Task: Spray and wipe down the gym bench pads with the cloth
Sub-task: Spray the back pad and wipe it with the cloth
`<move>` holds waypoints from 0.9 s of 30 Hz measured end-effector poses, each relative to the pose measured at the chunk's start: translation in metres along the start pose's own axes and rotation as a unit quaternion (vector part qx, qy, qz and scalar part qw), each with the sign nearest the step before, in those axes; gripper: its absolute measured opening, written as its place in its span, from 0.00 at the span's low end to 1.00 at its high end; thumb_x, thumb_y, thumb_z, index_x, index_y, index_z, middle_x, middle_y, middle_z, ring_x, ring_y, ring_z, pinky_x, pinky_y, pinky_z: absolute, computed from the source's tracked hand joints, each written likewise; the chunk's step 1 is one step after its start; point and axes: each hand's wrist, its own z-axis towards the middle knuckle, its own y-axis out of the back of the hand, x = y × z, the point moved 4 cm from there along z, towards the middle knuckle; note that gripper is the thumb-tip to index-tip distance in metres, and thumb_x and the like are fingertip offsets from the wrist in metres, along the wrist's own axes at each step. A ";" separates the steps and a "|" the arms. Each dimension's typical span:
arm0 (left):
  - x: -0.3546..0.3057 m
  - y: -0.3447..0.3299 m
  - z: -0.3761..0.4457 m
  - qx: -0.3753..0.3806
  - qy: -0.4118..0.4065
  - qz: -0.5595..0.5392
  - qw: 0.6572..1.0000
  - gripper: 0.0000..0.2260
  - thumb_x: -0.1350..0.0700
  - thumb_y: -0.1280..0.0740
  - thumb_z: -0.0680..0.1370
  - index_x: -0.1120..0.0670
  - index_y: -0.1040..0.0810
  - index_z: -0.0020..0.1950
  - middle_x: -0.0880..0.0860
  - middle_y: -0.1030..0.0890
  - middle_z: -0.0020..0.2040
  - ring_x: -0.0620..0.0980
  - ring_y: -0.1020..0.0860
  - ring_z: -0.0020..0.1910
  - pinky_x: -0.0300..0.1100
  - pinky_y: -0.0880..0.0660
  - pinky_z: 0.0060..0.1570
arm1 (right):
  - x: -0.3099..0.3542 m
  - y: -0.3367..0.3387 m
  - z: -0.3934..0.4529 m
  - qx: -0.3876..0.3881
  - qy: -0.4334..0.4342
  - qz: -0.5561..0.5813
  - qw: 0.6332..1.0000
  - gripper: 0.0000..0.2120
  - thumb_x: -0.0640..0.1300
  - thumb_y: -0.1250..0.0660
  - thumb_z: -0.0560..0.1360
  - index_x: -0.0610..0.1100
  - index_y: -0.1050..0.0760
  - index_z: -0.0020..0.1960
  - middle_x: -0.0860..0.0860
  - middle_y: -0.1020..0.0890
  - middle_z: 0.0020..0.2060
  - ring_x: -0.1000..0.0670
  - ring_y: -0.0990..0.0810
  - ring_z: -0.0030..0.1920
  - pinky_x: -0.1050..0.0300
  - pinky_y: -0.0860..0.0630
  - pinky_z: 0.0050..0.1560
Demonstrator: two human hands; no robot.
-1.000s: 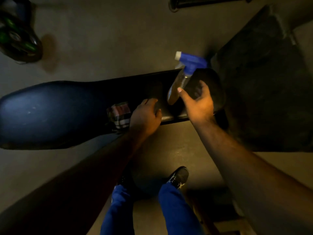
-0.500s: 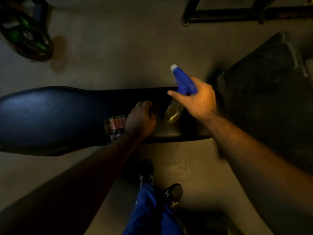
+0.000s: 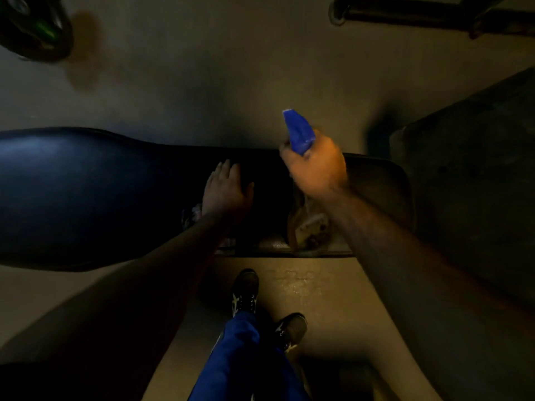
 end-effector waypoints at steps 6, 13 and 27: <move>0.009 -0.029 -0.008 -0.014 -0.026 0.061 0.998 0.34 0.40 0.49 0.81 0.60 0.50 0.79 0.61 0.51 0.80 0.58 0.53 0.79 0.50 0.57 0.76 | -0.031 -0.057 -0.003 0.094 -0.117 0.011 0.989 0.06 0.50 0.28 0.74 0.55 0.24 0.49 0.52 0.17 0.45 0.50 0.17 0.45 0.46 0.17 0.51; 0.012 -0.037 -0.005 -0.006 -0.024 0.087 0.996 0.32 0.43 0.49 0.82 0.60 0.55 0.79 0.61 0.56 0.80 0.57 0.58 0.79 0.50 0.60 0.77 | -0.038 -0.086 -0.002 0.112 -0.142 -0.021 0.983 0.12 0.51 0.30 0.77 0.51 0.24 0.59 0.52 0.19 0.50 0.52 0.20 0.49 0.54 0.24 0.47; -0.039 -0.052 -0.021 0.037 -0.095 0.099 0.990 0.36 0.41 0.45 0.81 0.60 0.55 0.79 0.62 0.53 0.80 0.57 0.56 0.79 0.50 0.61 0.76 | -0.089 -0.033 -0.017 0.049 -0.193 -0.022 0.980 0.07 0.53 0.31 0.77 0.52 0.26 0.50 0.52 0.19 0.44 0.52 0.19 0.43 0.51 0.20 0.46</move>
